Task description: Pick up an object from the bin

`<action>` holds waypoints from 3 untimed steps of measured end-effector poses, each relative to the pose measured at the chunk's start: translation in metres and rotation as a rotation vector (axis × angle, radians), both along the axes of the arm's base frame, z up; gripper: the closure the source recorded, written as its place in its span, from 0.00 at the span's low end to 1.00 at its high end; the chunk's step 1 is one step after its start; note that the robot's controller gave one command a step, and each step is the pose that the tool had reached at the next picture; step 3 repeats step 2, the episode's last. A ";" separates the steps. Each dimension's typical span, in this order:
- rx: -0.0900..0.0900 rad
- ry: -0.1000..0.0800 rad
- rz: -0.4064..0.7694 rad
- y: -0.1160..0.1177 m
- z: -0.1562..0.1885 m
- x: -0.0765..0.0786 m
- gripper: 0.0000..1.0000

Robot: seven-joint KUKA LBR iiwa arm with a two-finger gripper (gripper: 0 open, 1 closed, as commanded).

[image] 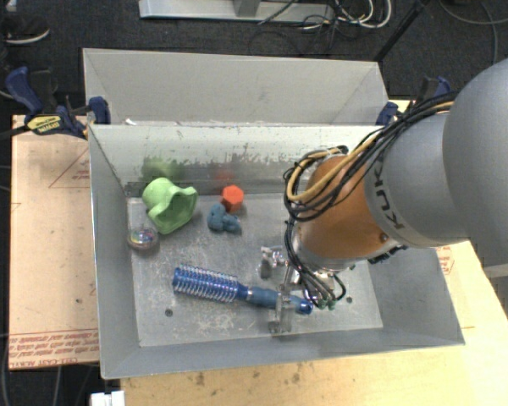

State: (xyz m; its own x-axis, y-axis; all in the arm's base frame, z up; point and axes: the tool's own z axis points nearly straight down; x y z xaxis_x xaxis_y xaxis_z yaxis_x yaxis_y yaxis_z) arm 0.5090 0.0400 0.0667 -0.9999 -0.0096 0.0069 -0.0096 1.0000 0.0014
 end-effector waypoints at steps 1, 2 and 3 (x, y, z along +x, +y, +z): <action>-0.001 -0.007 0.001 0.000 0.003 0.003 1.00; 0.001 -0.015 -0.031 0.007 0.135 -0.016 1.00; 0.001 -0.015 -0.031 0.007 0.135 -0.016 1.00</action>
Offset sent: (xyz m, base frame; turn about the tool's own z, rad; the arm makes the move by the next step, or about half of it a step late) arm 0.0000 0.0000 0.0000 0.0000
